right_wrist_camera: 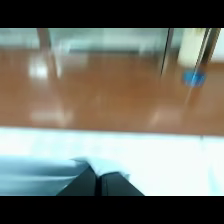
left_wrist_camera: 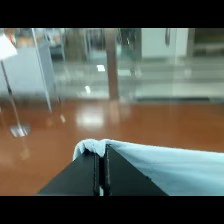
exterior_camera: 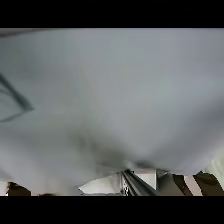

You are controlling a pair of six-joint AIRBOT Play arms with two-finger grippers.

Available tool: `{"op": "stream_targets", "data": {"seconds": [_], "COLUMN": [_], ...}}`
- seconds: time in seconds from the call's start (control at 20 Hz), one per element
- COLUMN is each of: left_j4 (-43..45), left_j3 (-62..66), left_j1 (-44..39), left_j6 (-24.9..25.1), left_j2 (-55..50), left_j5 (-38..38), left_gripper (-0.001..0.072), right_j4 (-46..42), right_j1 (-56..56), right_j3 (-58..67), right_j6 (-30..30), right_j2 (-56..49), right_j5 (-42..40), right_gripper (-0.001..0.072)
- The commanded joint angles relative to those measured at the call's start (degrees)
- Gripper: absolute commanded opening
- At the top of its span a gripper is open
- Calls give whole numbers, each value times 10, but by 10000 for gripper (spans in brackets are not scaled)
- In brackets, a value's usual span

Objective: Fold the shirts.

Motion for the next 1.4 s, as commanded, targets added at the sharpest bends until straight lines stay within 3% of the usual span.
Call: {"op": "stream_targets", "data": {"seconds": [0.0, 0.15, 0.3, 0.55, 0.65, 0.9, 1.35], "left_j4": [-82, -177, -176, -176, -176, -176, -176], "left_j3": [-101, -189, -237, -216, -184, -130, -129], "left_j1": [-1, -2, -36, -122, -136, -141, -138], "left_j6": [-9, 16, 18, 3, -29, -97, -96], "left_j2": [-24, -87, -189, -404, -482, -600, -645], "left_j5": [-14, 11, 89, 243, 302, 294, 198], "left_gripper": [22, 22, 22, 22, 22, 22, 24], "right_j4": [55, 108, 111, 165, 189, 229, 228], "right_j1": [0, 0, 0, 0, 0, 0, -3], "right_j3": [-122, -296, -444, -441, -380, -224, -203], "right_j6": [1, -31, -54, -88, -94, -88, -93], "right_j2": [3, 1, -38, -254, -353, -546, -602], "right_j5": [-5, -88, -237, -402, -406, -367, -300], "right_gripper": [22, 22, 22, 22, 22, 22, 22]}}
